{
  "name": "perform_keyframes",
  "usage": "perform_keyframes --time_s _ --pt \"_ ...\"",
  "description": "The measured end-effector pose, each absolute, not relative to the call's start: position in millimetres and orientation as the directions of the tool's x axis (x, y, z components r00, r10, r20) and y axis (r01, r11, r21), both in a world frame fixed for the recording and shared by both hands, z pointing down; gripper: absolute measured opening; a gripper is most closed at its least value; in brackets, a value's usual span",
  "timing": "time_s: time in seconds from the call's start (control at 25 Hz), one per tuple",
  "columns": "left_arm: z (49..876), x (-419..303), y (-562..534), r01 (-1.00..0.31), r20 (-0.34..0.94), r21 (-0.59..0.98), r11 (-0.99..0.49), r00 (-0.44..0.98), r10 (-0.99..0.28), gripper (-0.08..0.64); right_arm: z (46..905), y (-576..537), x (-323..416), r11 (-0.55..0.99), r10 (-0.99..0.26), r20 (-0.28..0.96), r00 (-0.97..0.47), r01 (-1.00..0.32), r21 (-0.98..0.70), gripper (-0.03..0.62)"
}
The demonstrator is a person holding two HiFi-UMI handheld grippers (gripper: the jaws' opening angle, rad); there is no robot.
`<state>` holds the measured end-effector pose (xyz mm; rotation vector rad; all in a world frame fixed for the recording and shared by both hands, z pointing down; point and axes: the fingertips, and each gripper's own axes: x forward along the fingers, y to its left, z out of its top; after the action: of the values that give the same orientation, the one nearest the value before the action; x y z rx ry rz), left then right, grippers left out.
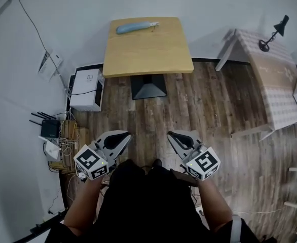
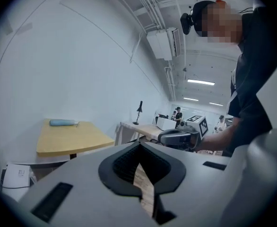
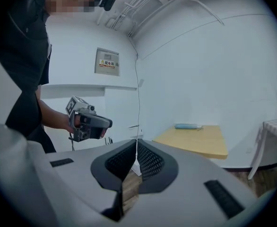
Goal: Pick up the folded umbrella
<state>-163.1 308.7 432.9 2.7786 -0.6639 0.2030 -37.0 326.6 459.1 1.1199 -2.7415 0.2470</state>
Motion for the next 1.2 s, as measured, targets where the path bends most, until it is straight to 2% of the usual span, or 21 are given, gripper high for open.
perform_keyframes --time_s 0.24,0.48,0.84,1.2 --pt "437.2 -138.9 311.2 -0.439 0.25 0.23 -0.869 0.889 -0.383 0.012 481.4 327.6 -16.7 0.7 -0.657 0.242 -0.714 -0.697 -0.156 0.02" --pt "443.4 -127.3 277.1 -0.434 0.246 0.237 -0.869 0.892 -0.379 0.012 483.0 292.4 0.4 0.68 -0.674 0.244 -0.698 -0.714 -0.165 0.02" --pt "451.2 -119.3 190.6 -0.4 0.21 0.289 -0.87 0.913 -0.35 0.012 479.7 204.5 0.5 0.686 -0.661 0.292 -0.691 -0.714 -0.139 0.02" --pt "452.1 -141.6 78.9 -0.389 0.159 0.32 -0.864 0.921 -0.356 0.011 473.2 91.5 -31.0 0.694 -0.648 0.318 -0.692 -0.709 -0.127 0.02"
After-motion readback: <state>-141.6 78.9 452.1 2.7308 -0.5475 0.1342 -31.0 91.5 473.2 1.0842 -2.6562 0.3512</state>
